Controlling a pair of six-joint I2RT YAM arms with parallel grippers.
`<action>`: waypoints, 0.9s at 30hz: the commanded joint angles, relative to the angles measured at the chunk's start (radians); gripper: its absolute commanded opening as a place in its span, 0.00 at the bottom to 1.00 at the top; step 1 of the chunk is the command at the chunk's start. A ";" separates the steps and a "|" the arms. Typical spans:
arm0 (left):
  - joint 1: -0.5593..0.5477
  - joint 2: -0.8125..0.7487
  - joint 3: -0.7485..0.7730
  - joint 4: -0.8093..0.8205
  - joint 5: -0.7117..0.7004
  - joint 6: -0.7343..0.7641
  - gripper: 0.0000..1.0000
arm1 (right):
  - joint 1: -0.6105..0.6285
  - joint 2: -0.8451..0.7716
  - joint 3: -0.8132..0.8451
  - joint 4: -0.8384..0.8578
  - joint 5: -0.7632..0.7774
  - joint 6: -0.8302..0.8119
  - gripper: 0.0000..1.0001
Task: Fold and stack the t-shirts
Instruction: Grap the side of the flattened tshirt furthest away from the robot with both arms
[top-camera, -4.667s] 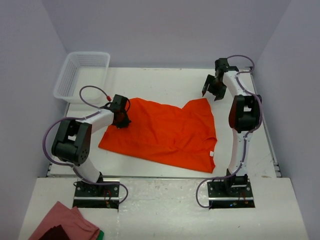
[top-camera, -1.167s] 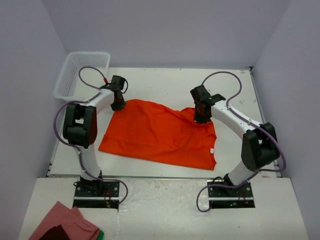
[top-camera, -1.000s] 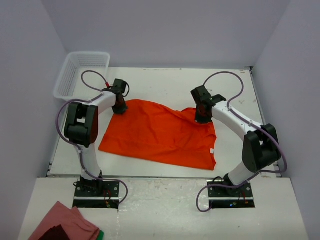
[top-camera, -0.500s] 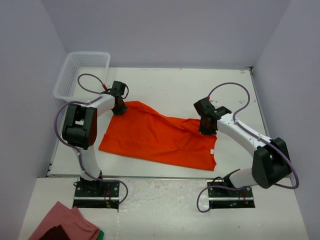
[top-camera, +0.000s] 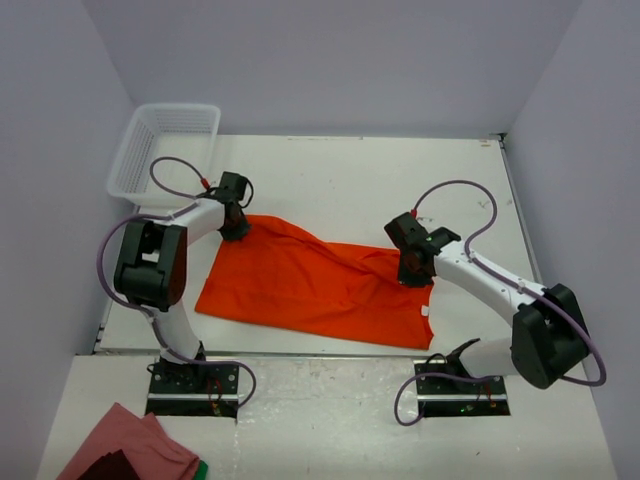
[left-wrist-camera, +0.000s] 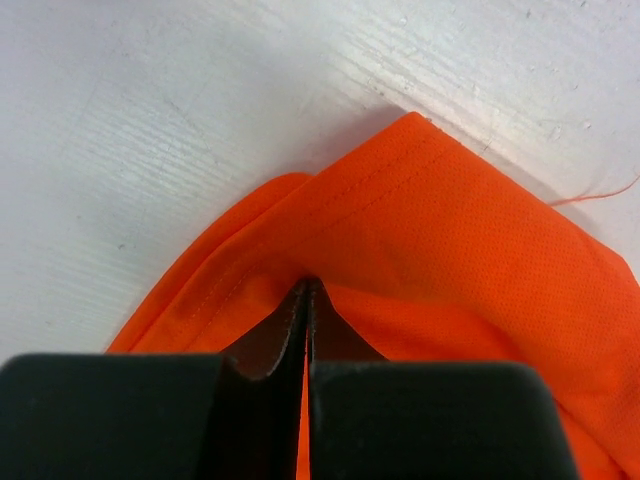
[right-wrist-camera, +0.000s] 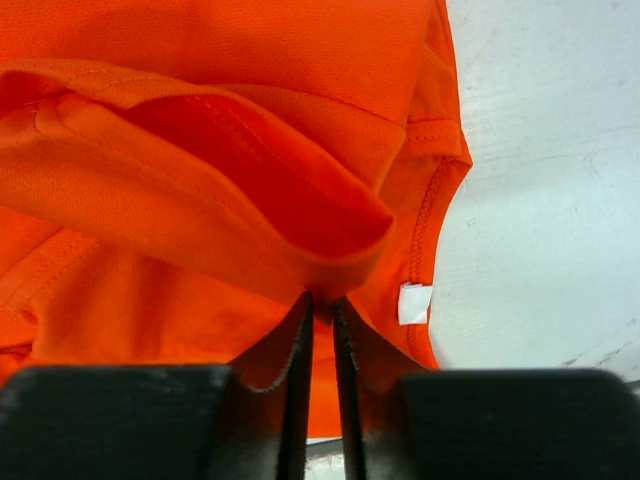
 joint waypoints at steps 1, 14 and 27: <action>0.005 -0.063 -0.004 -0.013 -0.004 0.039 0.00 | 0.007 -0.043 0.046 -0.019 0.027 0.009 0.16; -0.009 -0.046 0.242 -0.096 -0.032 0.074 0.00 | -0.068 0.181 0.315 -0.050 0.073 -0.053 0.62; -0.014 -0.009 0.239 -0.072 0.000 0.078 0.00 | -0.145 0.164 0.138 0.048 -0.040 -0.060 0.59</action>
